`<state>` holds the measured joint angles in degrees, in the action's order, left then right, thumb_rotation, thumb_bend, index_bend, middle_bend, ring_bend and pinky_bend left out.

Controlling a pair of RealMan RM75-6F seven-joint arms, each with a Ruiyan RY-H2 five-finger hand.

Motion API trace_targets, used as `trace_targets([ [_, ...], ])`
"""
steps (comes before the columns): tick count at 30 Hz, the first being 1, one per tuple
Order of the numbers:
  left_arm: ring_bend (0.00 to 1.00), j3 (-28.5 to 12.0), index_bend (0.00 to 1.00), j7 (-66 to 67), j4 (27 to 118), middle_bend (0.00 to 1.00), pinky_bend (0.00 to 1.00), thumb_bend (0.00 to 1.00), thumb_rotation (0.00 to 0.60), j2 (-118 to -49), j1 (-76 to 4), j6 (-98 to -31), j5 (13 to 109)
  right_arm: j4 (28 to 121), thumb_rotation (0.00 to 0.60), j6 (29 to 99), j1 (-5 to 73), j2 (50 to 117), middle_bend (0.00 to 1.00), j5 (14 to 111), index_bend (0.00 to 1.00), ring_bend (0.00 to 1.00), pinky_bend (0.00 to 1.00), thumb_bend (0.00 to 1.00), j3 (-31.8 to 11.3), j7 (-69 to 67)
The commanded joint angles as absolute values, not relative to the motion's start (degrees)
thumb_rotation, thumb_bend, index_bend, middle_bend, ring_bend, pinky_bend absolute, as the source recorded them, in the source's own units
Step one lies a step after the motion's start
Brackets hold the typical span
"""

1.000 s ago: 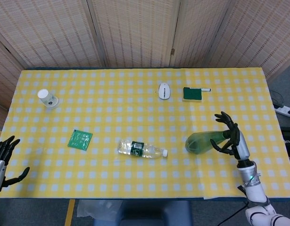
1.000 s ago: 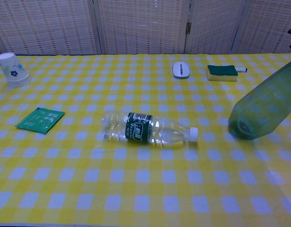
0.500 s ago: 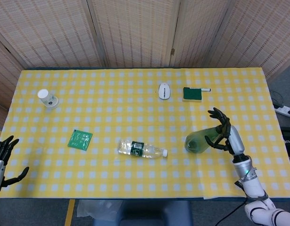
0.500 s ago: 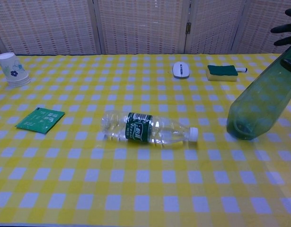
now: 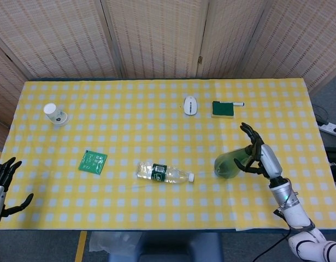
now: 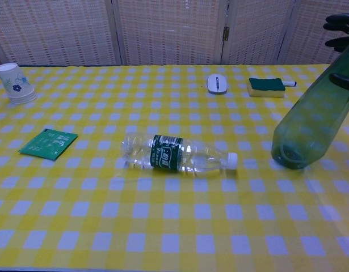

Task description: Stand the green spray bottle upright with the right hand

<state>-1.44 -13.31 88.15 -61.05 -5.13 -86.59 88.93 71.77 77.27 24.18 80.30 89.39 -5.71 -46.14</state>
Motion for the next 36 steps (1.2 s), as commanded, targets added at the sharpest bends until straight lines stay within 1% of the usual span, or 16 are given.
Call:
trace_targets([
  [1,0.06,-1.43,0.00,-13.24,88.14,0.04,0.00,0.36,0.492,-61.08,-5.16,-86.53,88.94,72.77,0.600,75.56,24.15,78.78,0.01,88.98,0.00,0.07,0.00,0.28,-5.09,-44.92],
  [6,0.06,-1.40,0.00,-12.73,88.30,0.04,0.00,0.36,0.495,-61.18,-5.19,-86.56,89.07,74.66,0.600,72.75,24.84,77.08,0.00,88.26,0.00,0.05,0.00,0.26,-4.82,-43.27],
  [13,0.06,-1.40,0.00,-12.50,88.32,0.04,0.00,0.36,0.494,-61.21,-5.26,-86.34,88.93,75.47,0.600,70.28,26.32,77.99,0.00,86.21,0.00,0.04,0.00,0.26,-6.51,-42.33],
  [21,0.06,-1.49,0.00,-13.16,88.10,0.04,0.00,0.36,0.494,-61.13,-5.23,-86.48,88.91,76.30,0.600,72.38,25.89,77.88,0.00,87.07,0.00,0.04,0.00,0.26,-7.06,-45.08],
  [29,0.06,-1.41,0.00,-12.76,88.19,0.04,0.00,0.36,0.494,-61.20,-5.28,-86.38,89.00,79.29,0.600,73.10,25.69,74.63,0.00,88.56,0.00,0.04,0.00,0.24,-6.77,-47.01],
  [36,0.06,-1.42,0.00,-12.52,88.45,0.04,0.00,0.36,0.495,-61.16,-5.04,-86.94,89.13,80.55,0.600,73.90,25.01,73.82,0.00,88.30,0.00,0.04,0.00,0.24,-6.71,-46.70],
])
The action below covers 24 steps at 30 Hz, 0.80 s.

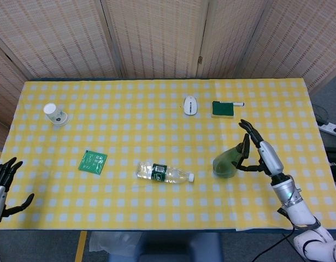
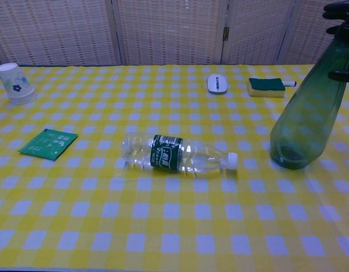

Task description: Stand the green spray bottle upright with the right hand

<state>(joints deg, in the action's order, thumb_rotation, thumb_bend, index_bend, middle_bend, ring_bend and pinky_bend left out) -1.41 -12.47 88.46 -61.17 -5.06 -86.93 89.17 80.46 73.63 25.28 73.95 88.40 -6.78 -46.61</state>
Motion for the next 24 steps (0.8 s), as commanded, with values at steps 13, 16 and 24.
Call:
trace_targets([
  [13,0.06,-1.35,0.00,-11.71,88.61,0.04,0.00,0.36,0.494,-61.26,-5.09,-86.96,89.37,80.12,0.600,81.31,17.34,69.92,0.00,90.13,0.00,0.04,0.00,0.23,-2.28,-44.99],
  [16,0.06,-1.32,0.00,-11.18,88.86,0.04,0.00,0.36,0.494,-61.32,-4.96,-87.31,89.55,79.47,0.600,83.04,14.65,68.95,0.00,90.21,0.00,0.03,0.00,0.23,-0.56,-39.12],
  [24,0.06,-1.21,0.00,-9.16,89.41,0.05,0.00,0.36,0.494,-61.65,-4.63,-88.57,90.56,89.08,0.600,85.21,6.95,67.27,0.00,80.84,0.00,0.02,0.00,0.23,1.66,12.09],
])
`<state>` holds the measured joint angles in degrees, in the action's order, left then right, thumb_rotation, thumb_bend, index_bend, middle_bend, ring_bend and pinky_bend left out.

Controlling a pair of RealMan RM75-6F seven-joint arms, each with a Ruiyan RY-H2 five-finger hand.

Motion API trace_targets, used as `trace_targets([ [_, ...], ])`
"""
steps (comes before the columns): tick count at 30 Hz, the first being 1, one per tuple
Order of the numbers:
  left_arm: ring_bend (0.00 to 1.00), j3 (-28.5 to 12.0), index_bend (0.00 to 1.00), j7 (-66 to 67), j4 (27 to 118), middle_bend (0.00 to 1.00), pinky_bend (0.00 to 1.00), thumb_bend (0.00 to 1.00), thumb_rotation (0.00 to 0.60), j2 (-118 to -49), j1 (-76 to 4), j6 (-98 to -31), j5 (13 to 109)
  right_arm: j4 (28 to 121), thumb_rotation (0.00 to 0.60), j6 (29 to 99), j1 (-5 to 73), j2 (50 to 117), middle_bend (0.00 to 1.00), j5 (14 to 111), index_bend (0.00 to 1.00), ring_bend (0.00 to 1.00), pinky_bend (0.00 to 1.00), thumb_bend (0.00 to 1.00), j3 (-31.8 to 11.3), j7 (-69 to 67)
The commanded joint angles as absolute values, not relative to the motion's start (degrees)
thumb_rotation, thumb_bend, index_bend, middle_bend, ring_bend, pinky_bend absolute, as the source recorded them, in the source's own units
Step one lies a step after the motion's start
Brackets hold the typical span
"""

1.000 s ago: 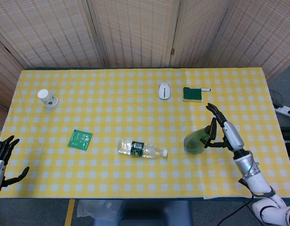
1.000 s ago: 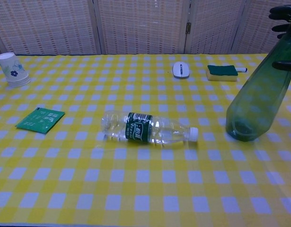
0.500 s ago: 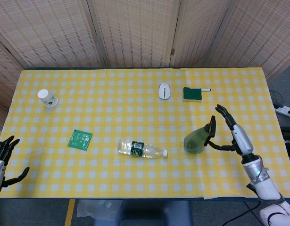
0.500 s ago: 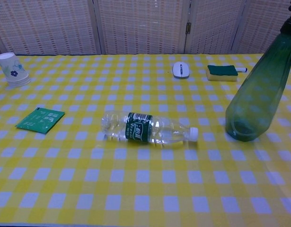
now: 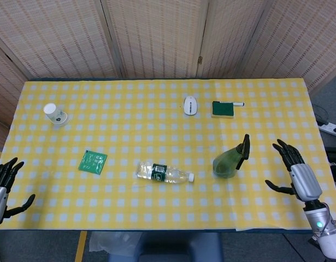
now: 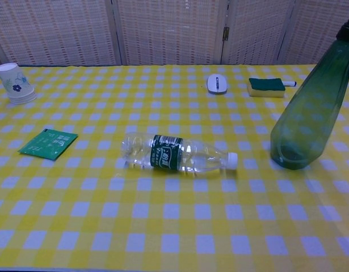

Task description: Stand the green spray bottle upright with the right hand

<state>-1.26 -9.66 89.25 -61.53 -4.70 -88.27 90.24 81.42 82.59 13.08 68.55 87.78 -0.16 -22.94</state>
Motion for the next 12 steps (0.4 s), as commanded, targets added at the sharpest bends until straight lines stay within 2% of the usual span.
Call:
trace_targets([
  [1,0.06,-1.16,0.00,-8.82,89.50,0.05,0.00,0.36,0.492,-61.71,-4.59,-88.75,90.78,90.44,0.600,86.21,6.38,67.86,0.00,80.10,0.00,0.01,0.00,0.23,1.43,16.04],
  [4,0.06,-0.92,0.00,-7.67,89.71,0.05,0.00,0.36,0.492,-61.87,-4.34,-89.29,91.34,94.24,0.600,86.45,5.81,67.99,0.00,79.99,0.00,0.00,0.00,0.23,1.40,18.93],
  [12,0.06,-0.95,0.00,-5.32,90.46,0.05,0.00,0.36,0.492,-62.25,-4.13,-89.17,90.81,94.66,0.600,85.07,5.54,66.90,0.00,80.63,0.00,0.00,0.00,0.23,1.02,16.96],
])
